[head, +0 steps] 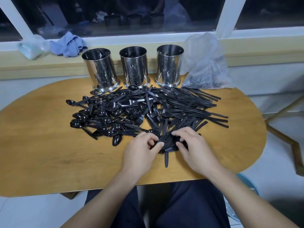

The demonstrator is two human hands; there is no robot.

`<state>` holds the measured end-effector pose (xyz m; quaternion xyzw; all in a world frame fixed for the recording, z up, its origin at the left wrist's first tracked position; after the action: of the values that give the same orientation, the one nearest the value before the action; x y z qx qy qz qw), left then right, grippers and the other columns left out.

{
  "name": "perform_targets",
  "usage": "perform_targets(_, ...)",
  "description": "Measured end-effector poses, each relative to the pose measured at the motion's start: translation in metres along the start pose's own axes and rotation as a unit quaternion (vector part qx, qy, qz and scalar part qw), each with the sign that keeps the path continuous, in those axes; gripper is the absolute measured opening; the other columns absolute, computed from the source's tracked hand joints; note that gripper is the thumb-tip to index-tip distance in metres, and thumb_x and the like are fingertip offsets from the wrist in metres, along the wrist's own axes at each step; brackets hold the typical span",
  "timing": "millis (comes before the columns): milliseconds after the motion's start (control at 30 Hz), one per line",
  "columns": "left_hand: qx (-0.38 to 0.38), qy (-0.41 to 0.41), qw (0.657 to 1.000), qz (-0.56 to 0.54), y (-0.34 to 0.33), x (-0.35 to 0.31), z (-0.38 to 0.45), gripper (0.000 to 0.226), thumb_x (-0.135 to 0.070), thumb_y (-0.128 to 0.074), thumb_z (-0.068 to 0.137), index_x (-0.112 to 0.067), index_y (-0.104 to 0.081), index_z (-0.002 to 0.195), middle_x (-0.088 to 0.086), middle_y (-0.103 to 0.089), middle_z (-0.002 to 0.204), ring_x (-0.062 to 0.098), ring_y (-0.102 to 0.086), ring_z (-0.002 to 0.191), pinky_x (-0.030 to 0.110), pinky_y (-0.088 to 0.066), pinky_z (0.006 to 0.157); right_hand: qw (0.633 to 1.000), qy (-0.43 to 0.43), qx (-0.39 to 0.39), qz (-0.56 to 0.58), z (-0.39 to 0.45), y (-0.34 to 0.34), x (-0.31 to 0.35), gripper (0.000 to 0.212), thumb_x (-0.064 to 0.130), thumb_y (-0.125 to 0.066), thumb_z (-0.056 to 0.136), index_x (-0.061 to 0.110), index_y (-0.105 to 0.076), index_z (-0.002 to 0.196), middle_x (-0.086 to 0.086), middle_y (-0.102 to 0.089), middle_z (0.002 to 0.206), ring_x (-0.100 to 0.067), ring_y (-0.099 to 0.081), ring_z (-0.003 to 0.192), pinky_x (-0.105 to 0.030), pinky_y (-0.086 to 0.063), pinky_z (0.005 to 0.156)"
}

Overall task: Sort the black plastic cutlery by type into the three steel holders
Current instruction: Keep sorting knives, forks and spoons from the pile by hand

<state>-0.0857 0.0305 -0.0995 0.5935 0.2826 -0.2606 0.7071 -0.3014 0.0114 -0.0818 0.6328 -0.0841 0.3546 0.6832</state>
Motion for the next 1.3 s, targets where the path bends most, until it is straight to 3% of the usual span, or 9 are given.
perform_targets(233, 0.013, 0.038, 0.998, -0.052, 0.002, 0.006, 0.007, 0.02, -0.034, -0.083, 0.096, -0.04, -0.071, 0.082, -0.015, -0.066, 0.083, 0.006, -0.057, 0.067, 0.04, -0.056, 0.065, 0.997, 0.027, -0.058, 0.052, 0.003, 0.009, -0.006, 0.042, 0.001, -0.071, 0.101, 0.022, -0.07, 0.137, 0.014, -0.063, 0.119, -0.005, -0.063, 0.101, -0.021, -0.052, 0.093)
perform_targets(400, 0.008, 0.016, 0.998, -0.067, 0.025, 0.002, 0.005, 0.019, -0.033, -0.075, 0.105, -0.037, -0.068, 0.088, -0.01, -0.07, 0.08, 0.015, -0.066, 0.073, 0.043, -0.06, 0.069, 0.991, 0.075, -0.068, -0.085, 0.021, 0.017, -0.008, 0.051, 0.01, -0.073, 0.102, 0.016, -0.06, 0.151, 0.003, -0.055, 0.115, -0.021, -0.055, 0.106, -0.035, -0.05, 0.094)
perform_targets(567, 0.045, 0.014, 0.985, -0.169, 0.037, 0.008, 0.007, 0.011, -0.023, -0.073, 0.107, -0.029, -0.072, 0.097, -0.003, -0.075, 0.09, 0.018, -0.069, 0.085, 0.041, -0.058, 0.08, 0.985, 0.085, -0.058, -0.141, 0.034, 0.026, -0.009, 0.031, 0.01, -0.08, 0.096, 0.014, -0.075, 0.126, 0.001, -0.055, 0.108, -0.025, -0.053, 0.101, -0.043, -0.051, 0.088)
perform_targets(667, 0.018, 0.075, 0.938, -0.337, 0.037, 0.012, 0.01, 0.006, -0.017, -0.077, 0.105, -0.015, -0.076, 0.099, 0.0, -0.071, 0.086, 0.016, -0.06, 0.075, 0.033, -0.048, 0.073, 0.979, 0.125, -0.058, -0.149, 0.033, 0.031, 0.003, 0.018, 0.015, -0.076, 0.096, 0.015, -0.079, 0.114, 0.002, -0.055, 0.102, -0.023, -0.05, 0.096, -0.038, -0.045, 0.083)
perform_targets(767, 0.01, 0.166, 0.843, -0.511, 0.028, 0.01, 0.007, 0.005, -0.022, -0.078, 0.103, -0.017, -0.079, 0.102, 0.003, -0.056, 0.083, 0.014, -0.047, 0.075, 0.031, -0.037, 0.07, 0.972, 0.161, -0.03, -0.17, 0.03, 0.026, 0.018, 0.022, 0.029, -0.065, 0.1, 0.015, -0.078, 0.111, 0.003, -0.055, 0.101, -0.02, -0.047, 0.094, -0.036, -0.041, 0.083)
perform_targets(867, -0.002, 0.189, 0.767, -0.614, 0.023, -0.004, 0.004, 0.008, -0.021, -0.074, 0.104, -0.021, -0.081, 0.099, 0.0, -0.063, 0.09, 0.012, -0.057, 0.087, 0.027, -0.045, 0.076, 0.973, 0.166, -0.024, -0.161, 0.027, 0.021, 0.017, 0.025, 0.023, -0.067, 0.1, 0.014, -0.076, 0.121, 0.002, -0.056, 0.104, -0.021, -0.05, 0.094, -0.038, -0.045, 0.084)
perform_targets(1033, -0.056, 0.189, 0.764, -0.615, 0.025, -0.005, 0.007, 0.015, -0.025, -0.054, 0.118, -0.014, -0.06, 0.11, 0.018, -0.08, 0.123, 0.03, -0.077, 0.122, 0.045, -0.058, 0.106, 0.982, 0.075, -0.035, -0.168, 0.033, 0.031, -0.027, 0.042, -0.003, -0.073, 0.097, 0.016, -0.074, 0.134, 0.001, -0.055, 0.11, -0.025, -0.051, 0.1, -0.045, -0.052, 0.085)
perform_targets(1167, -0.04, 0.209, 0.786, -0.581, 0.019, 0.001, 0.006, 0.021, -0.033, -0.048, 0.12, -0.017, -0.051, 0.107, 0.004, -0.06, 0.087, 0.02, -0.066, 0.085, 0.038, -0.058, 0.081, 0.979, 0.064, 0.002, -0.192, 0.039, 0.031, -0.039, 0.044, -0.001, -0.072, 0.099, 0.02, -0.073, 0.138, 0.002, -0.055, 0.12, -0.027, -0.051, 0.11, -0.047, -0.051, 0.094)
perform_targets(1300, -0.024, 0.206, 0.798, -0.566, 0.01, 0.003, 0.005, 0.022, -0.033, -0.046, 0.121, -0.017, -0.059, 0.116, -0.002, -0.047, 0.084, 0.014, -0.043, 0.072, 0.028, -0.038, 0.062, 0.978, 0.078, 0.024, -0.192, 0.044, 0.03, -0.037, 0.035, 0.009, -0.071, 0.103, 0.022, -0.075, 0.135, 0.004, -0.06, 0.127, -0.026, -0.051, 0.114, -0.047, -0.046, 0.098)
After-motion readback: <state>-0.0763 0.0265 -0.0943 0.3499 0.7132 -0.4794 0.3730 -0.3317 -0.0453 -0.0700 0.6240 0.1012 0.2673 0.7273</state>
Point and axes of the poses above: each hand's wrist, its own z-axis towards the middle knuckle, its own y-axis out of the back of the hand, x = y × z, the point moved 4 cm from there along z, towards the middle knuckle
